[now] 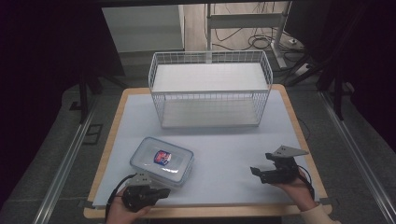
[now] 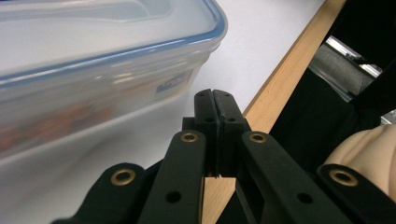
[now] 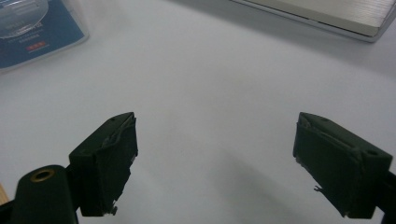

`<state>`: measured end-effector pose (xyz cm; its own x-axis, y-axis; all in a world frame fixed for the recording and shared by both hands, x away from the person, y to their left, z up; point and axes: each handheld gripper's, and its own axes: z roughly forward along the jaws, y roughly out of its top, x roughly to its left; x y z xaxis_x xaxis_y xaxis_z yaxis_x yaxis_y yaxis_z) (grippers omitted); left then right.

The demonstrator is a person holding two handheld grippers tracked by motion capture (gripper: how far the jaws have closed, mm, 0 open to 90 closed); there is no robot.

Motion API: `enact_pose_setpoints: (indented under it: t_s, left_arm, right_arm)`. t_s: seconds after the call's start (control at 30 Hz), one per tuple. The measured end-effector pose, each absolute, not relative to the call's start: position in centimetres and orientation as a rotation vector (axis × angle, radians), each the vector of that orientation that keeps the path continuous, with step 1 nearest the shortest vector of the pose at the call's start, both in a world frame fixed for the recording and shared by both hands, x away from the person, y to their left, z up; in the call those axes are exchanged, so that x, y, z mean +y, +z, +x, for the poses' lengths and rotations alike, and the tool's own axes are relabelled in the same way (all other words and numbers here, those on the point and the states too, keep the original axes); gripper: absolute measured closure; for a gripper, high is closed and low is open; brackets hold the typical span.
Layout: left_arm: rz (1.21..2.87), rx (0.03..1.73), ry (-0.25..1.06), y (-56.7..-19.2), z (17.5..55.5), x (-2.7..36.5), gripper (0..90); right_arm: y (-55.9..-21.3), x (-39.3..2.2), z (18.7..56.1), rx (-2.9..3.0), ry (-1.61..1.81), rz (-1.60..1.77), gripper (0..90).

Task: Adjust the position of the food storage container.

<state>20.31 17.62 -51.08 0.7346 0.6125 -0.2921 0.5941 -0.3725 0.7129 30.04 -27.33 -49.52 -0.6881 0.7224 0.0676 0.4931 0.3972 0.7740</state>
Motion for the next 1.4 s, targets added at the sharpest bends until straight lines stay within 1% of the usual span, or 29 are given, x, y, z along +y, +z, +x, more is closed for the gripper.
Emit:
enact_pose_setpoints:
  t_s: [0.23, 0.27, 0.6, 0.73, 0.97, 1.27, 1.4]
  left_arm:
    - [2.059, 0.921, 0.033, -51.1, 21.0, 16.5, 90.0]
    - [2.061, 0.915, 0.016, -51.2, 21.2, 16.1, 90.0]
    - [2.084, 0.918, 0.026, -51.5, 22.1, 13.6, 90.0]
    - [2.069, 0.923, 0.058, -51.6, 22.8, 12.4, 90.0]
    - [2.054, 0.948, 0.038, -51.7, 24.0, 11.9, 90.0]
    - [2.054, 0.991, 0.066, -51.6, 26.2, 10.9, 90.0]
    - [2.056, 0.998, 0.078, -51.6, 26.4, 10.7, 90.0]
  right_arm:
    - [-49.5, -27.3, 30.1, 2.373, 1.177, 1.068, 14.2]
    - [-49.5, -27.3, 30.1, 2.373, 1.178, 1.07, 14.2]
    - [-49.4, -27.4, 30.0, 2.371, 1.183, 1.067, 14.3]
    - [-49.4, -27.5, 30.0, 2.372, 1.183, 1.07, 14.5]
    - [-49.4, -27.4, 29.9, 2.377, 1.183, 1.066, 14.6]
    - [-49.5, -27.3, 29.9, 2.382, 1.178, 1.06, 14.6]
    - [-49.5, -27.3, 30.0, 2.385, 1.173, 1.06, 14.6]
